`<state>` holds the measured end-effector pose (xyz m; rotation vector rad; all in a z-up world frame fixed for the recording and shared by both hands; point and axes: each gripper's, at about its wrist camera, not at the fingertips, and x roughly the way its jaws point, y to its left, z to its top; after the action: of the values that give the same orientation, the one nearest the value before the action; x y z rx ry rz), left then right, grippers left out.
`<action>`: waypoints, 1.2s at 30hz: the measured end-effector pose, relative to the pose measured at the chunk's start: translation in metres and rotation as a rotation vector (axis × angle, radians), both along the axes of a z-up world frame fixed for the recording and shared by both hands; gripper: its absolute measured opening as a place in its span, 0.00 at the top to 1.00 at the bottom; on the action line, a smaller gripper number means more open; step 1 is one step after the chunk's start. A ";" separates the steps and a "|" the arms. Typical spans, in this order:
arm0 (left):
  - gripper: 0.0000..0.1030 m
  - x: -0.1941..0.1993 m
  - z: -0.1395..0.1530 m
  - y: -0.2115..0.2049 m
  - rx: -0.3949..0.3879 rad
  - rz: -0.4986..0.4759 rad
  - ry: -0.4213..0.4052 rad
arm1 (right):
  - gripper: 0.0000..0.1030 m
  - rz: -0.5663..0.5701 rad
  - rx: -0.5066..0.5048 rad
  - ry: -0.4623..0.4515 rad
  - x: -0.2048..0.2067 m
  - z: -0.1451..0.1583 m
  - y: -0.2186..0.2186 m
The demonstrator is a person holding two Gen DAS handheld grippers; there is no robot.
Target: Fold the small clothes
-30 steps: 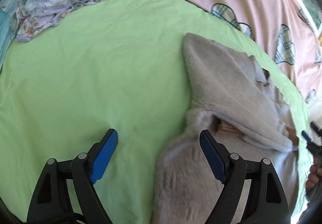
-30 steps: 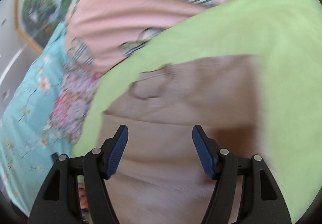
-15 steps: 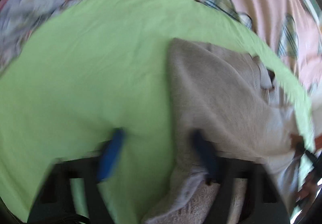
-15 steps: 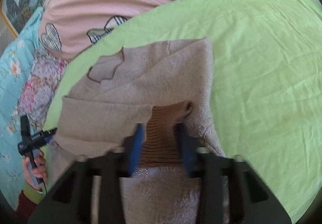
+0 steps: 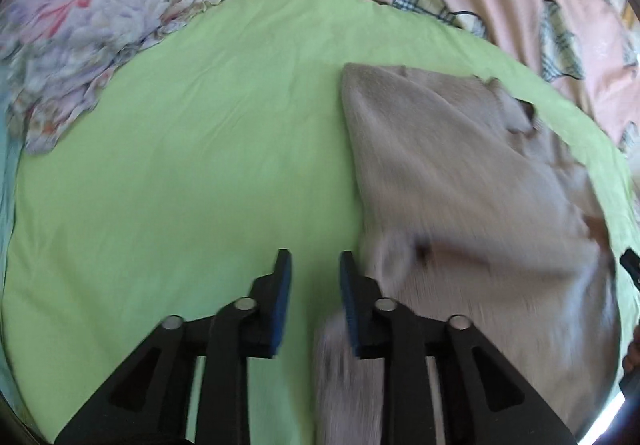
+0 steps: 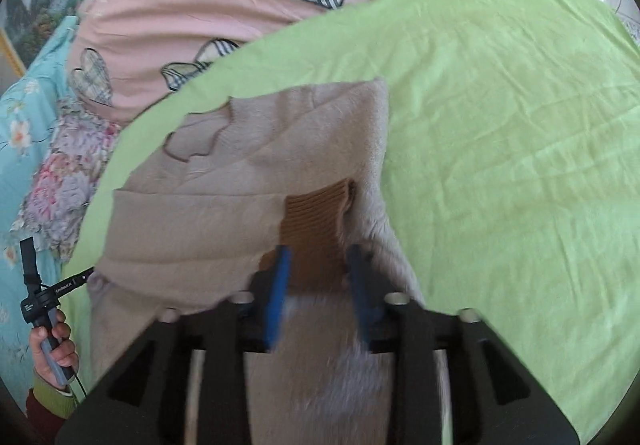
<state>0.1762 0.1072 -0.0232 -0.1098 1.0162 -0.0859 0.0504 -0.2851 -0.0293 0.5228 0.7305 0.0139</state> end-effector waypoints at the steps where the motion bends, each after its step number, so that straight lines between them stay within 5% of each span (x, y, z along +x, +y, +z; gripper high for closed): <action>1: 0.67 -0.015 0.001 0.004 -0.012 -0.008 0.001 | 0.52 0.010 -0.002 -0.017 -0.012 0.003 0.004; 10: 0.52 -0.138 -0.023 0.011 -0.065 -0.076 0.073 | 0.52 0.029 -0.005 -0.040 -0.100 0.012 0.029; 18: 0.37 -0.223 -0.032 0.004 -0.113 -0.171 0.102 | 0.52 0.010 -0.033 0.063 -0.172 -0.004 0.041; 25: 0.35 -0.251 -0.062 -0.007 -0.191 -0.259 0.215 | 0.52 0.043 0.120 0.112 -0.225 -0.045 0.048; 28: 0.36 -0.244 -0.075 -0.005 -0.261 -0.256 0.273 | 0.52 0.057 0.177 0.081 -0.230 -0.059 0.054; 32: 0.36 -0.245 -0.078 -0.012 -0.257 -0.270 0.273 | 0.55 0.108 0.205 0.051 -0.223 -0.064 0.071; 33: 0.38 -0.245 -0.078 -0.012 -0.255 -0.275 0.271 | 0.58 0.134 0.209 0.048 -0.219 -0.064 0.075; 35: 0.55 -0.247 -0.076 -0.017 -0.250 -0.291 0.257 | 0.90 0.170 0.215 0.068 -0.213 -0.068 0.081; 36: 0.78 -0.245 -0.075 -0.021 -0.254 -0.306 0.253 | 0.90 0.177 0.213 0.074 -0.213 -0.069 0.082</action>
<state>-0.0687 0.0859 -0.0981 -0.1999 1.2665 -0.4911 -0.1624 -0.2033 -0.0984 0.6633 0.8513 0.2402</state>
